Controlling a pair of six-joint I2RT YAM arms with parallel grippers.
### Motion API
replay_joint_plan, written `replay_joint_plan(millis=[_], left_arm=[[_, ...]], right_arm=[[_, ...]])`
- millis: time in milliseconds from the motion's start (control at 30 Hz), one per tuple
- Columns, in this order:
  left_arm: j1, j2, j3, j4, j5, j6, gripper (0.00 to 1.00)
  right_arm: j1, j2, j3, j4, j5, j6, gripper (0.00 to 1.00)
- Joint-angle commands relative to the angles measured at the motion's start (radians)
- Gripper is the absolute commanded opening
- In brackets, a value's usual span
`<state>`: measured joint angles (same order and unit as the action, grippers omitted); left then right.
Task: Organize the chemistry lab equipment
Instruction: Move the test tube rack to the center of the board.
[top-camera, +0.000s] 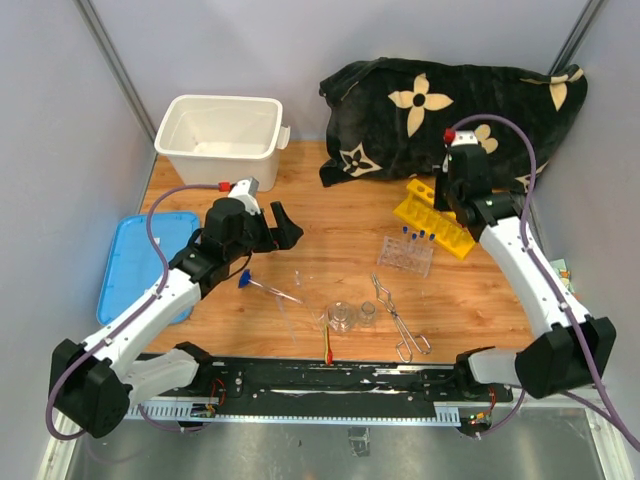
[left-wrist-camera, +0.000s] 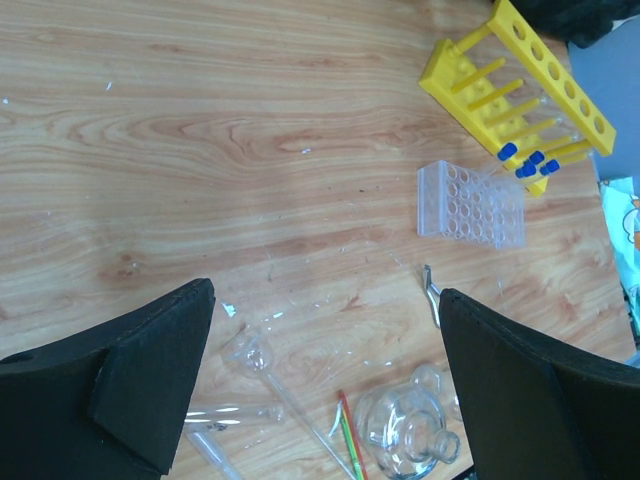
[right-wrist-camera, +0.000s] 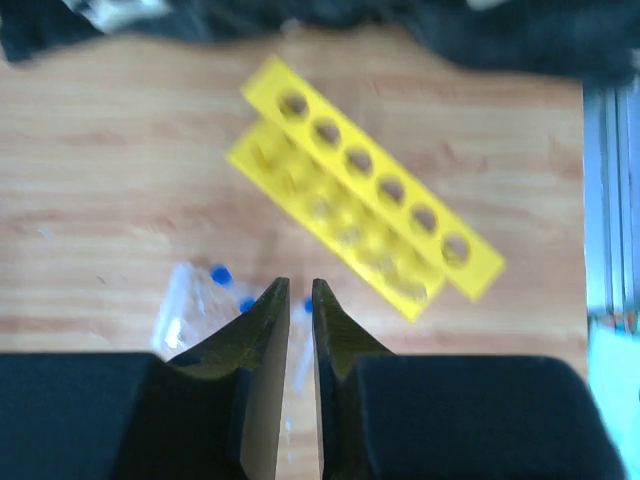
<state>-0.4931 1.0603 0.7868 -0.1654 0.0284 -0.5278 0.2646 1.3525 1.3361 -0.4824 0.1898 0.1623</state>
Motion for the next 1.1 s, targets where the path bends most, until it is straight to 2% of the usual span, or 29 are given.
replay_joint_plan(millis=[0,133,267,600,800,1067], left_arm=[[-0.002,-0.023,0.003,0.001,0.038,0.007,0.99],[-0.003,-0.02,-0.003,-0.016,0.072,0.011,0.98],[-0.002,-0.034,-0.012,-0.026,0.078,0.016,0.98],[-0.002,-0.042,0.001,-0.056,0.078,0.031,0.98],[-0.002,-0.044,-0.01,-0.053,0.074,0.028,0.98],[-0.002,-0.036,-0.009,-0.053,0.074,0.032,0.98]], right_arm=[[-0.011,-0.099,-0.175,-0.107,0.152,0.091,0.17],[-0.03,-0.154,-0.26,-0.132,0.175,0.12,0.17],[-0.054,-0.142,-0.28,-0.157,0.213,0.133,0.17],[-0.216,-0.018,-0.268,-0.151,0.1,0.149,0.16],[-0.278,0.023,-0.267,-0.131,0.052,0.13,0.16],[-0.335,0.163,-0.212,-0.116,-0.001,0.11,0.16]])
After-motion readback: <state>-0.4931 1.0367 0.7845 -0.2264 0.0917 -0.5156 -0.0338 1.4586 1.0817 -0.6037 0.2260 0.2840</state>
